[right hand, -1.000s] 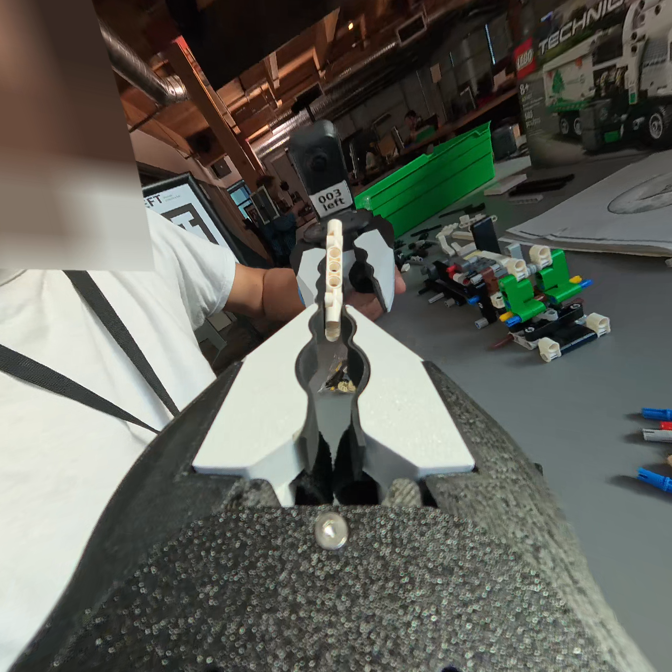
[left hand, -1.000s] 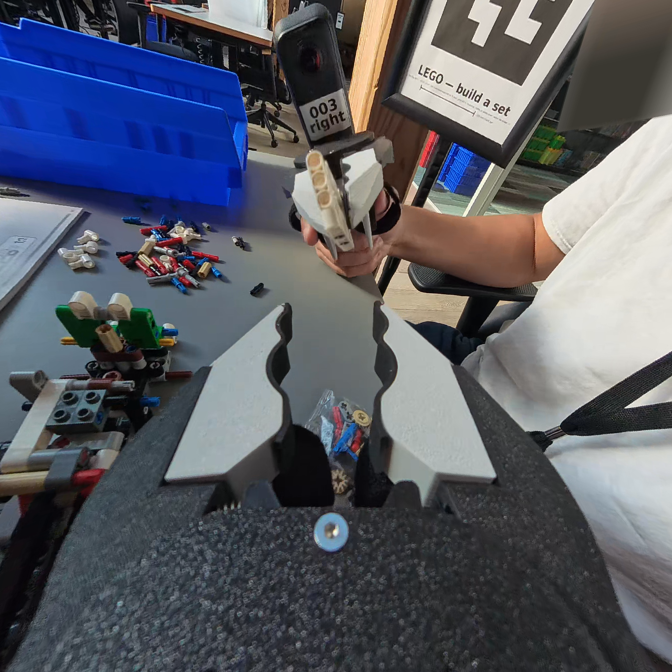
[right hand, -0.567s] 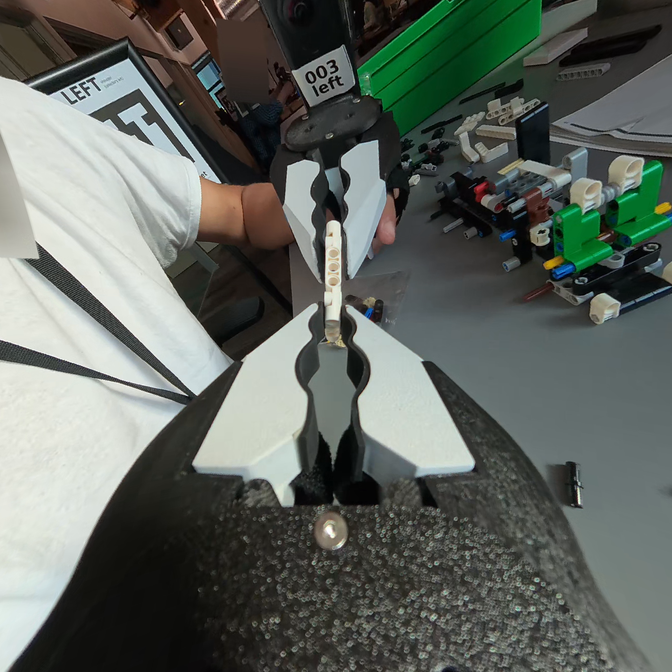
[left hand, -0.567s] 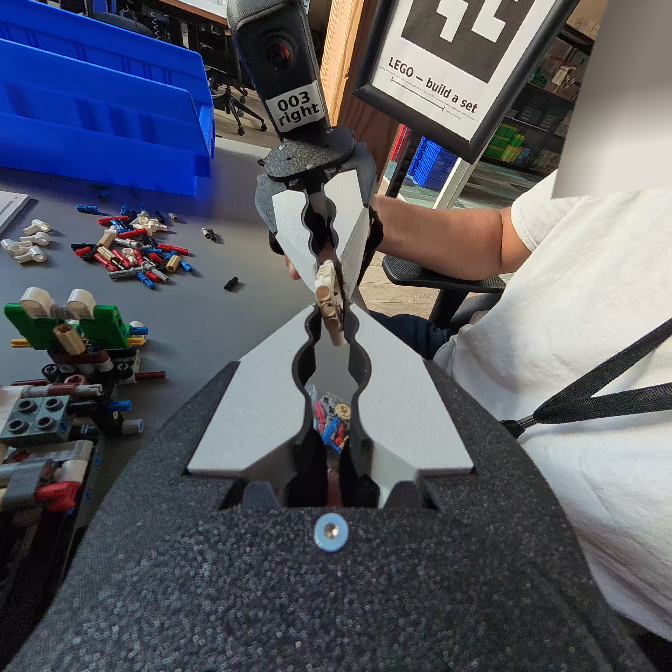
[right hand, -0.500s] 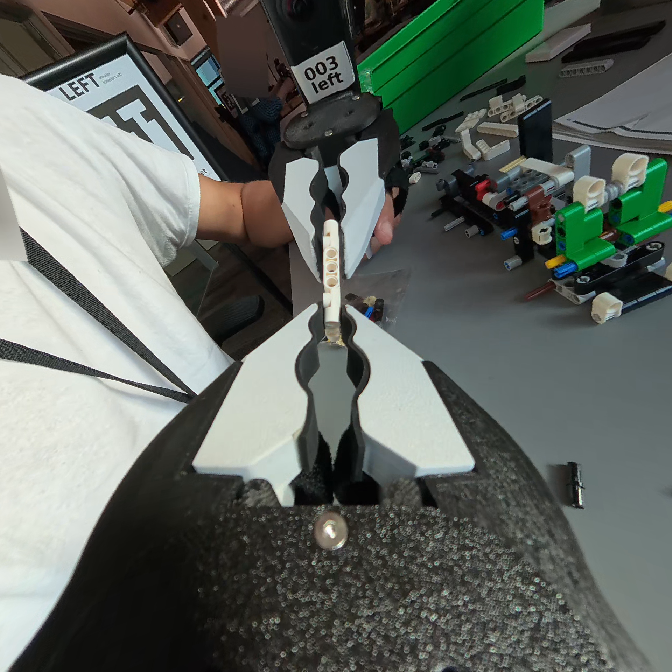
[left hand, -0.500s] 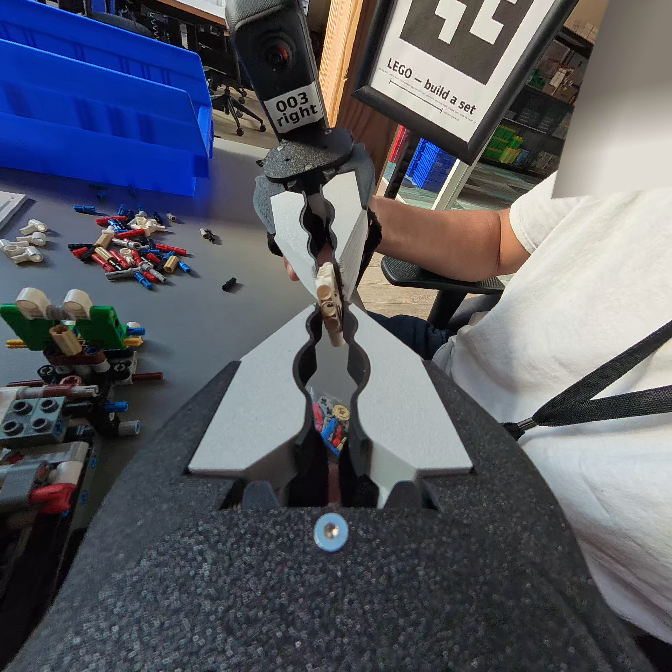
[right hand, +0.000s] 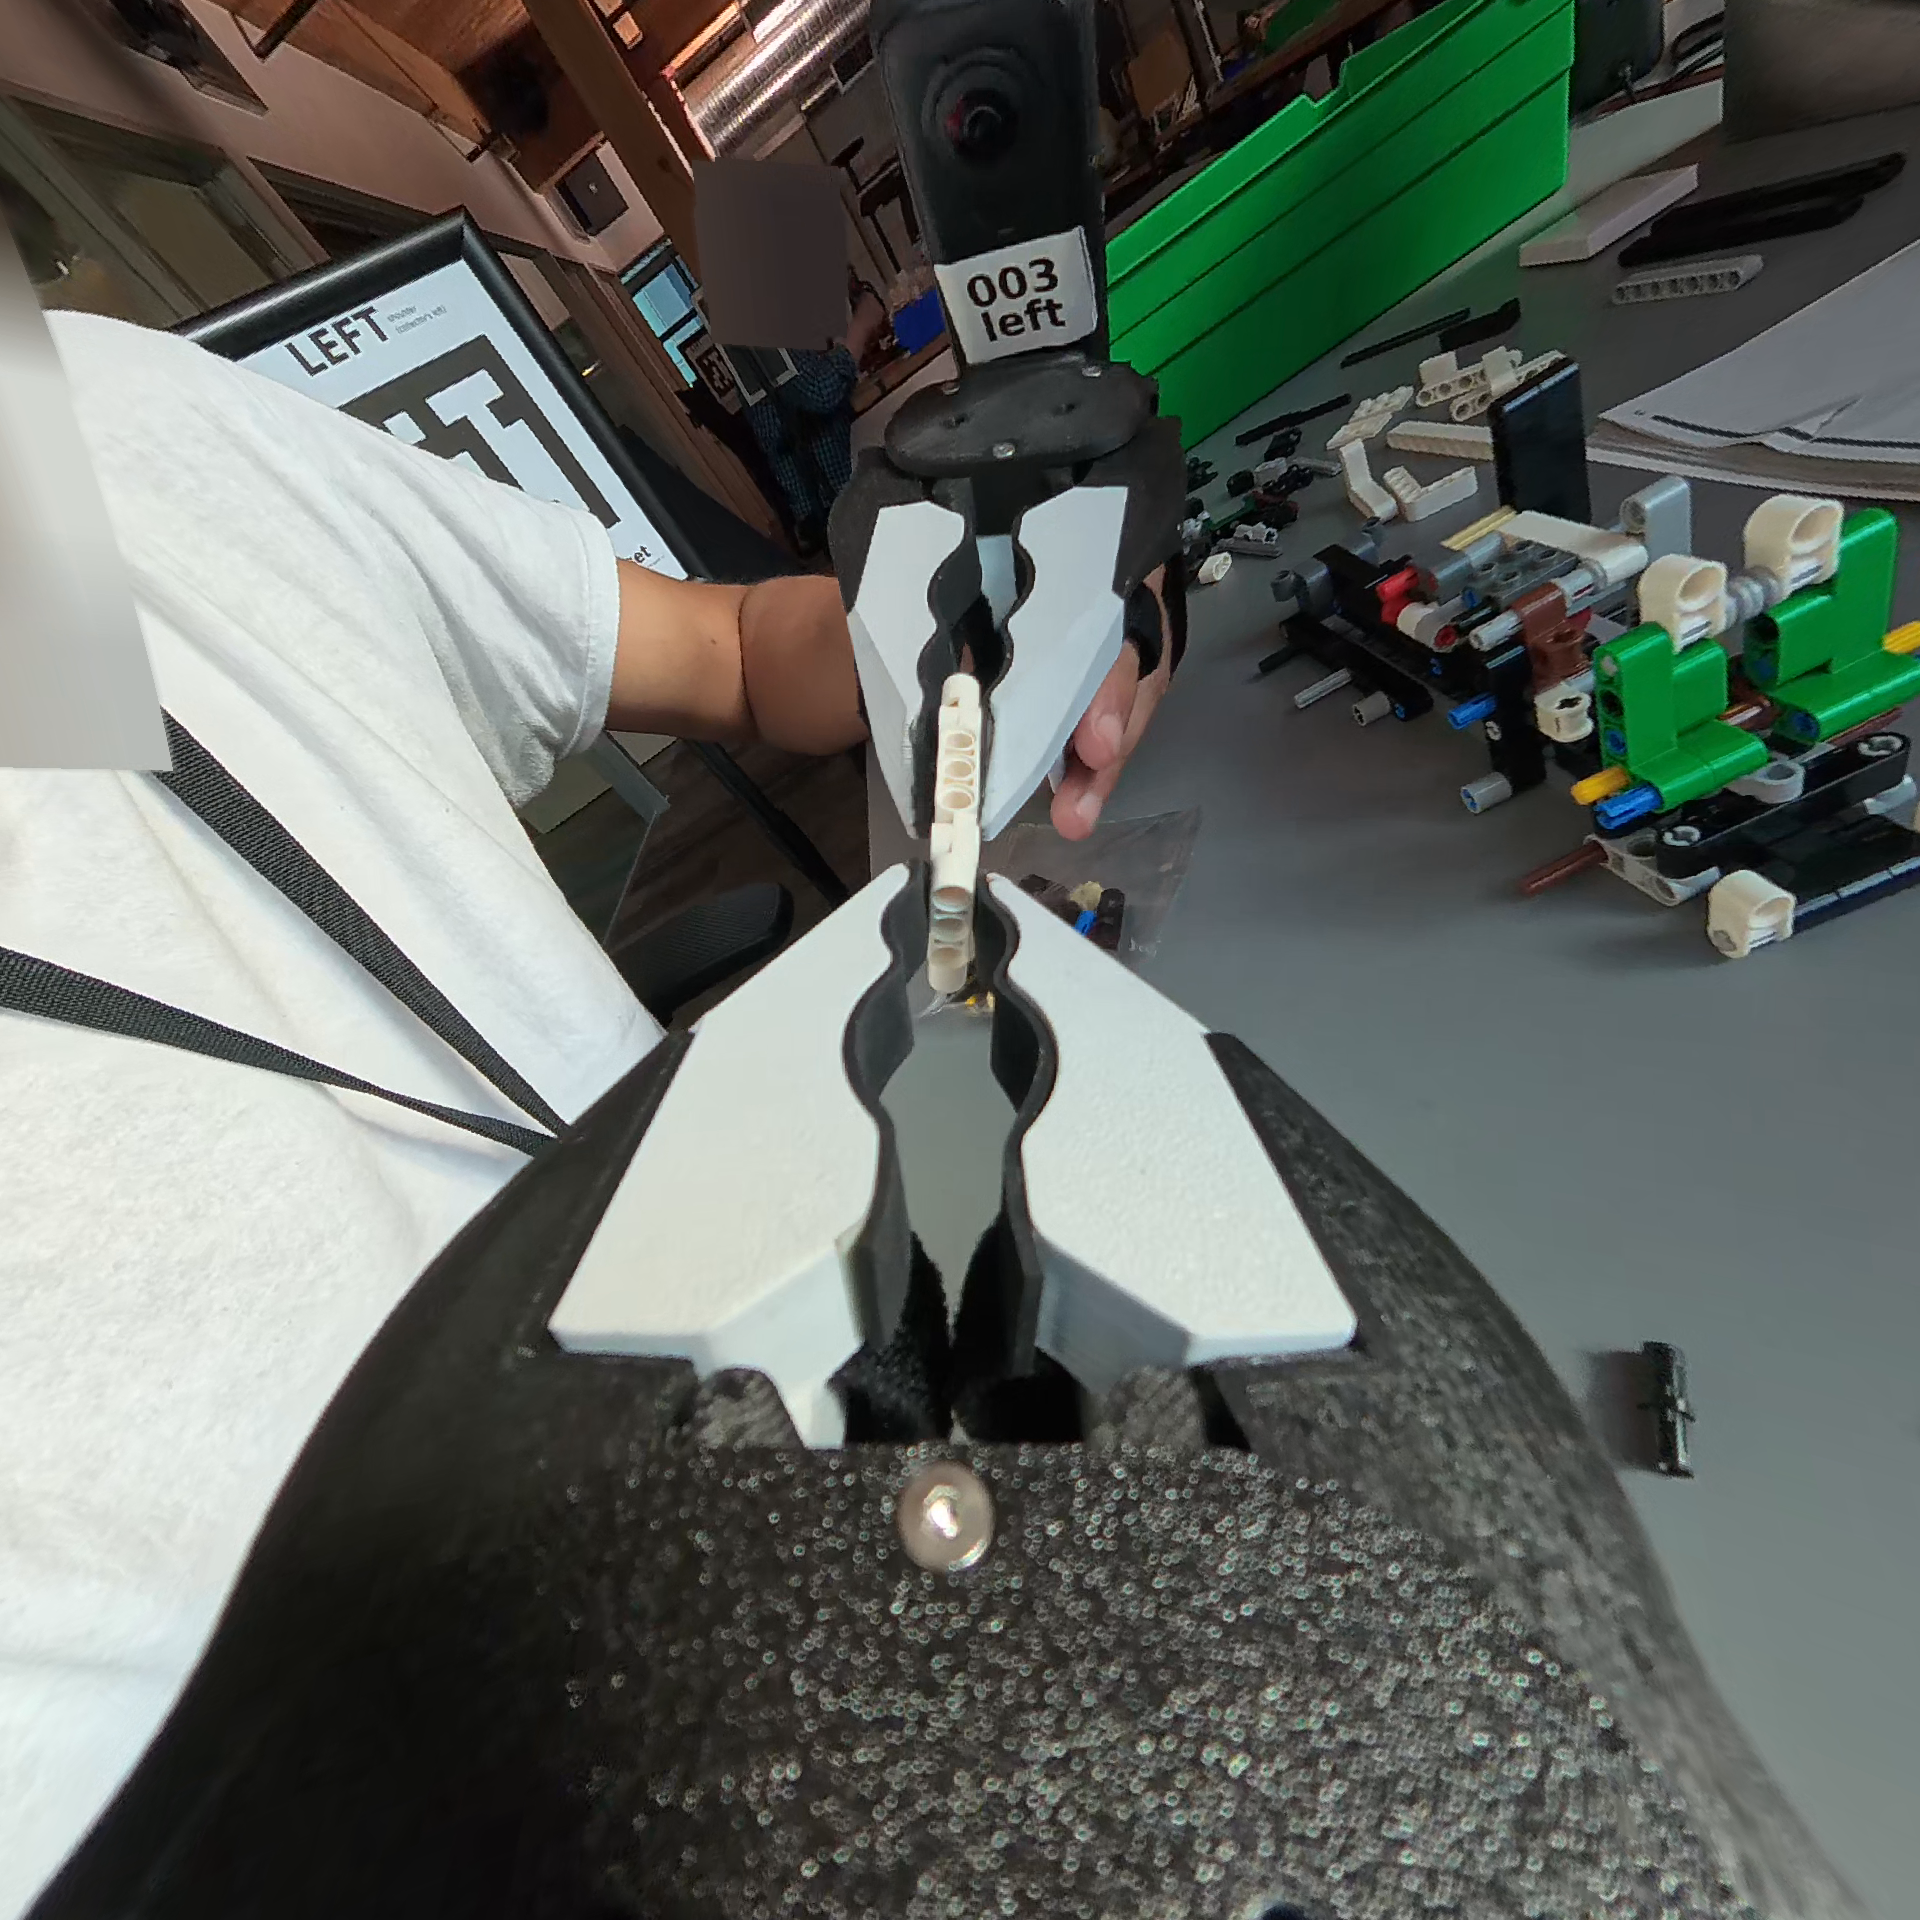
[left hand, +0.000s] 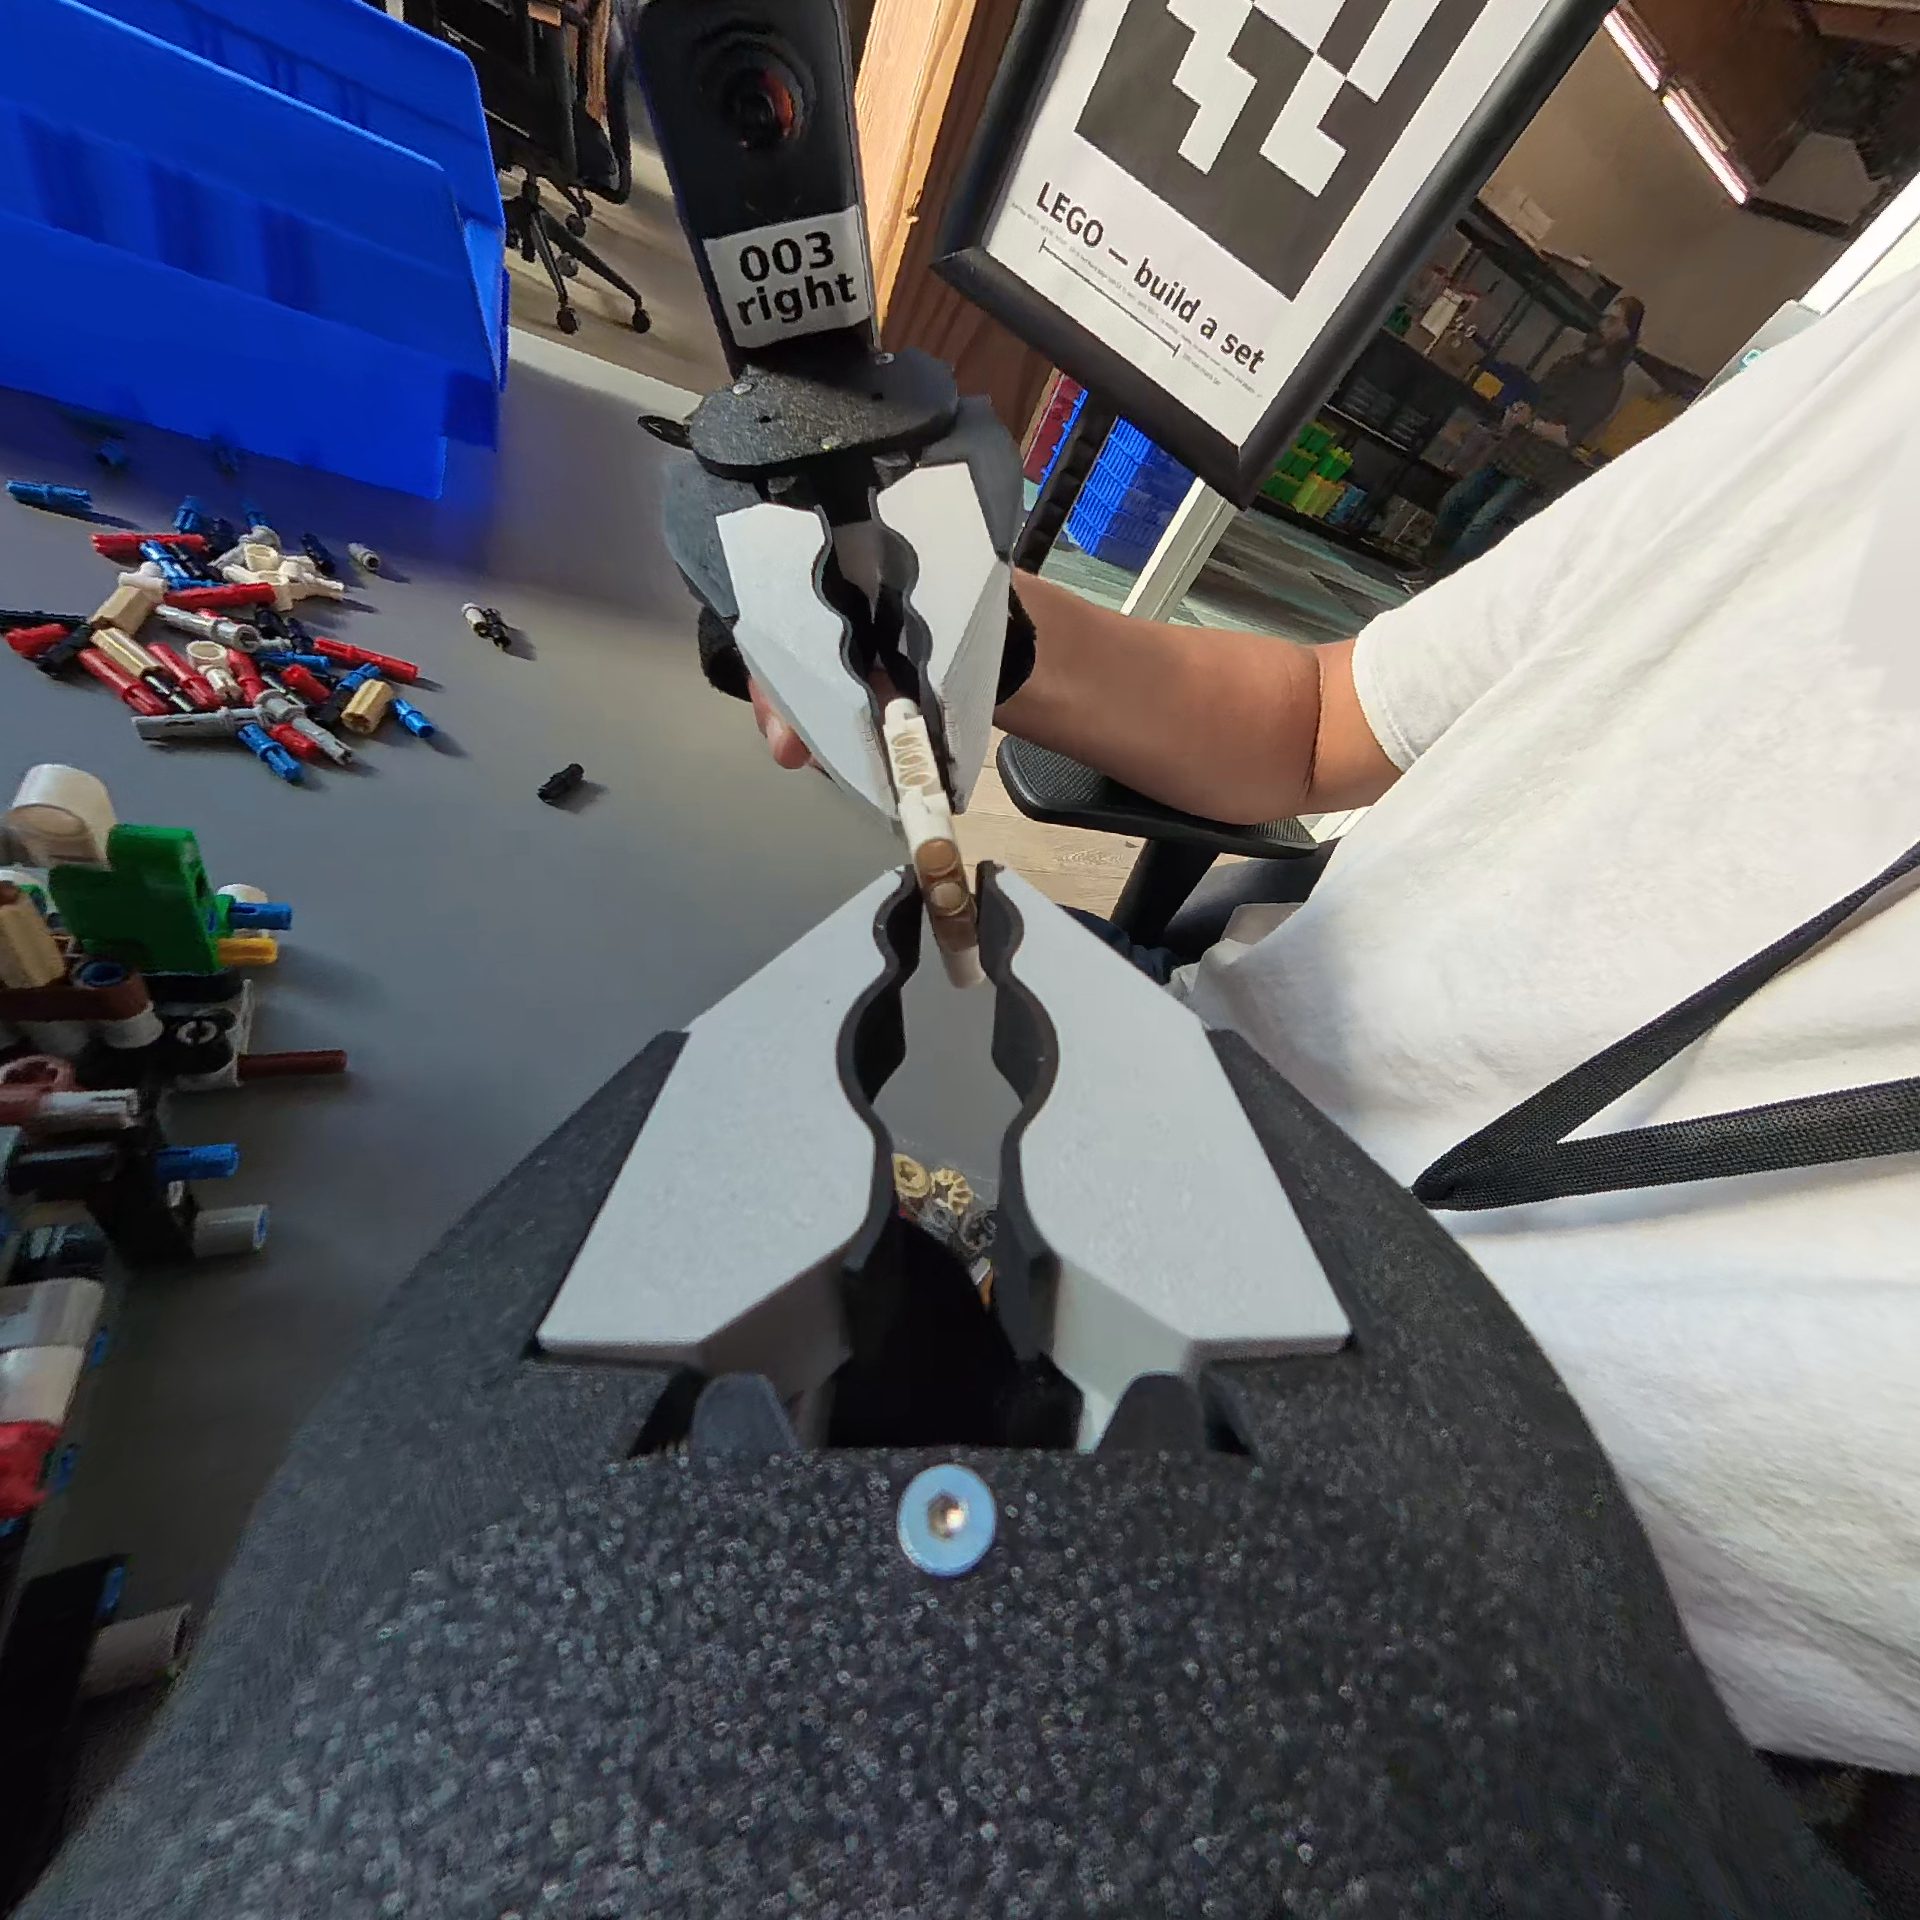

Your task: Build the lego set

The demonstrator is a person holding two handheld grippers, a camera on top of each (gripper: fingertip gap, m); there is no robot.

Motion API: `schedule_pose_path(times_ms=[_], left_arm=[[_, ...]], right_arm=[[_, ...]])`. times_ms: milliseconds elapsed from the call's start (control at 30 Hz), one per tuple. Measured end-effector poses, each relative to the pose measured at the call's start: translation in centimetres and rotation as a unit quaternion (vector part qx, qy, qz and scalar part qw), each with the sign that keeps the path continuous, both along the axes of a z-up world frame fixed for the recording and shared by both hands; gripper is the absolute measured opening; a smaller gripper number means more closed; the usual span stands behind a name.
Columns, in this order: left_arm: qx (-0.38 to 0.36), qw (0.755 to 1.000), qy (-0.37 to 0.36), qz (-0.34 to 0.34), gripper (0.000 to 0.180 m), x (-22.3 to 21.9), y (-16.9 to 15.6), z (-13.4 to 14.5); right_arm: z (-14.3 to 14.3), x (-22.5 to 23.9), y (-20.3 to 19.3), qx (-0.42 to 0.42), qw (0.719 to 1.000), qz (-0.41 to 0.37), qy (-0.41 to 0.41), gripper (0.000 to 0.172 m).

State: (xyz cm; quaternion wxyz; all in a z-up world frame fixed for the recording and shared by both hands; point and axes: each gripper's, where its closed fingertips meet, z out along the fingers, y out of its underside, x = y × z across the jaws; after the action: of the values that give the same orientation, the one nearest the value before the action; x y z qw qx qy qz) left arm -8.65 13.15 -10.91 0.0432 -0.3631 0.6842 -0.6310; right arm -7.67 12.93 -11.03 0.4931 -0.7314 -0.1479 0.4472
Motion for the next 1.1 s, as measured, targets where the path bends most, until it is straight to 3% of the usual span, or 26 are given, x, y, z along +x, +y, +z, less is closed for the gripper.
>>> schedule_pose_path(times_ms=[333, 400, 567, 800, 933, 1000, 1100], left_arm=[[0.02, 0.999, -0.029, -0.004, 0.015, -0.3, 0.3, 0.8], [0.021, 0.999, -0.024, -0.005, 0.007, -0.4, 0.4, 0.7], [0.048, 0.999, 0.003, 0.002, 0.006, -0.1, 0.9, -0.2], [0.021, 0.999, 0.032, -0.02, 0.006, -0.4, 0.4, -0.8], [0.033, 0.999, 0.036, -0.012, 0.022, -0.2, 0.5, -1.2], [0.037, 0.998, 0.043, -0.027, 0.008, -0.6, 0.1, -1.6], [0.033, 0.998, 0.043, -0.026, 0.007, -0.5, 0.1, -1.4]], right_arm=[[-0.2, -0.2, -0.7, -0.022, 0.999, 0.036, 0.014, 0.006], [-0.5, -0.2, -0.6, -0.026, 0.999, 0.031, 0.006, 0.006], [-0.3, 0.5, 0.0, -0.024, 1.0, 0.007, 0.014, 0.007], [-0.2, 0.6, 0.1, -0.022, 1.0, 0.0, 0.016, 0.005], [-0.6, 0.3, 0.0, -0.038, 0.999, 0.014, 0.012, 0.005], [-0.9, 0.1, 0.1, -0.043, 0.999, 0.015, 0.001, 0.005], [-0.7, 0.2, 0.0, -0.041, 0.999, 0.014, 0.009, 0.006]])
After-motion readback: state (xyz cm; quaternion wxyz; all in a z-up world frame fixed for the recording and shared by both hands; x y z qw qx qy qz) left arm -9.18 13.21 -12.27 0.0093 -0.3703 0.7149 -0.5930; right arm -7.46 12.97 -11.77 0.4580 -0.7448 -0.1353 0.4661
